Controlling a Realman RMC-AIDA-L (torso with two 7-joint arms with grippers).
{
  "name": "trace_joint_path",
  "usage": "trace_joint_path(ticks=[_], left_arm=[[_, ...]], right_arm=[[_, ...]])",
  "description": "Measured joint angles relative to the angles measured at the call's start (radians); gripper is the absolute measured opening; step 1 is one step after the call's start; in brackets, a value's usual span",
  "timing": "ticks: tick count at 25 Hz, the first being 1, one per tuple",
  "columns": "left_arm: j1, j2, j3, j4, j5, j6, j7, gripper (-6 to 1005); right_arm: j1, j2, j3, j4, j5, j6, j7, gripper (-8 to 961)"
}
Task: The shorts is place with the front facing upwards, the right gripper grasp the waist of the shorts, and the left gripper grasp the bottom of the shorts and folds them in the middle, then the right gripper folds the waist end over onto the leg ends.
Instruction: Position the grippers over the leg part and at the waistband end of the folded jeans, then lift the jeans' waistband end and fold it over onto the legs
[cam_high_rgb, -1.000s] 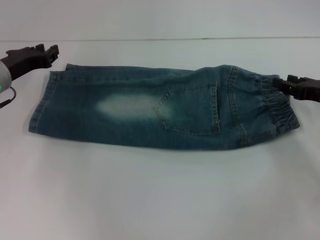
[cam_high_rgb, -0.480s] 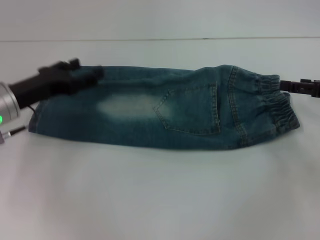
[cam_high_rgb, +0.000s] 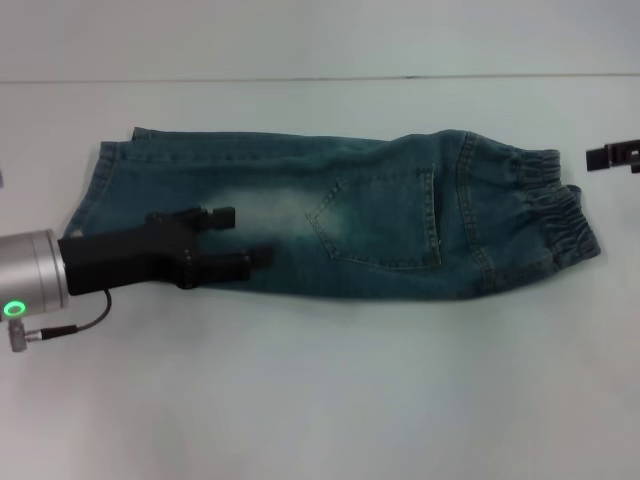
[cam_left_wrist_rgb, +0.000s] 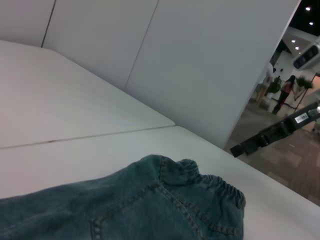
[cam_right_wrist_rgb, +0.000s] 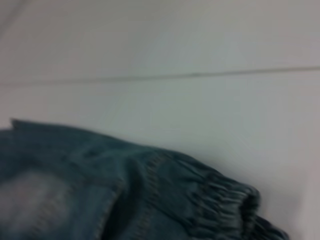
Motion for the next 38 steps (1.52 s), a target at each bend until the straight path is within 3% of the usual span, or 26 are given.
trace_joint_path(ticks=[5, 8, 26, 29, 38], left_arm=[[0.001, -0.003, 0.012, -0.011, 0.005, -0.011, 0.002, 933], [0.000, -0.005, 0.017, -0.011, 0.005, -0.016, 0.000, 927], [-0.001, -0.012, 0.023, -0.012, 0.004, -0.051, -0.003, 893], [-0.003, -0.013, 0.024, -0.013, 0.004, -0.051, -0.003, 887], [-0.001, -0.015, 0.025, -0.026, 0.004, -0.063, 0.001, 870]], right_arm=[[0.088, 0.026, -0.035, 0.009, -0.214, 0.036, 0.044, 948], [0.108, 0.035, -0.058, 0.030, -0.246, 0.055, 0.045, 948], [0.140, 0.100, -0.129, 0.099, -0.250, 0.109, 0.023, 945], [0.143, 0.107, -0.132, 0.104, -0.250, 0.114, 0.012, 902], [0.143, 0.112, -0.138, 0.107, -0.245, 0.115, -0.025, 556]])
